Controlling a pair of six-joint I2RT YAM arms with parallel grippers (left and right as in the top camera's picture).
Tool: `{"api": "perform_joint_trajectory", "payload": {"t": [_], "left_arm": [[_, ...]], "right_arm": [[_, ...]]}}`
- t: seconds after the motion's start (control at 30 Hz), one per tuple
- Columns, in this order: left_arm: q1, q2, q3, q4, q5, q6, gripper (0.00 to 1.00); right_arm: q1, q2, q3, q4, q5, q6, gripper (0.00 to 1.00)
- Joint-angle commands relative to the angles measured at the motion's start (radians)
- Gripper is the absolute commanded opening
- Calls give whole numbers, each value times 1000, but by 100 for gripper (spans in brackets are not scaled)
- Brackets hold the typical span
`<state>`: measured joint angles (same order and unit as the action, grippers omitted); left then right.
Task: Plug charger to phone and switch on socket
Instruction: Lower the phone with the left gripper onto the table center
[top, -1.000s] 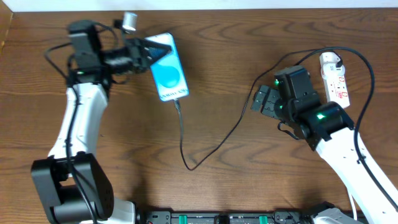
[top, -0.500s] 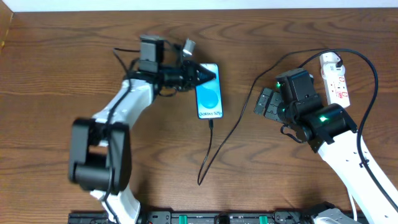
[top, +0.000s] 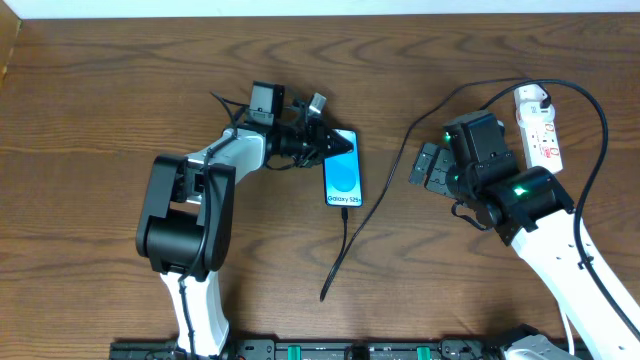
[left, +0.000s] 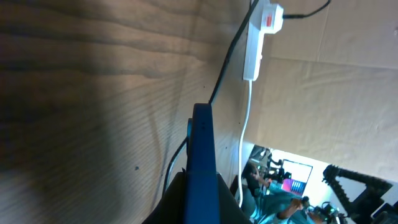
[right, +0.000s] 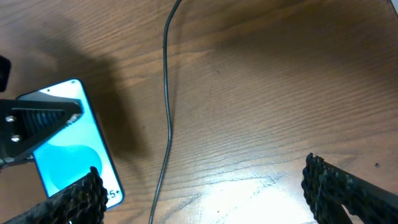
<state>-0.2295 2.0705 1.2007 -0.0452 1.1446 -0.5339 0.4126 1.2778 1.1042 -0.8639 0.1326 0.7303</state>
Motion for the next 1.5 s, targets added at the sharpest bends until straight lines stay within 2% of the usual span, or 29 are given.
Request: {"api": "perform_joint_trajectory", "payload": {"t": [0.0,0.6,0.87,1.0,1.47], "left_arm": [[-20,5,2,0,20,39,7],[-69,17,1,-30,-164,48,7],[-69,23,0,-31,-178,68,7],[-69,23,0,-84,-262,71,7],[-69,23,0,-108,-268,96,8]], "right_arm": [[-1,-10,9,0,22,9,99],[1,-10,6,-12,18,9,99],[1,-10,6,-16,18,9,99],[1,-10,6,-17,18,9,99],[1,-10,6,-17,18,9,99]]}}
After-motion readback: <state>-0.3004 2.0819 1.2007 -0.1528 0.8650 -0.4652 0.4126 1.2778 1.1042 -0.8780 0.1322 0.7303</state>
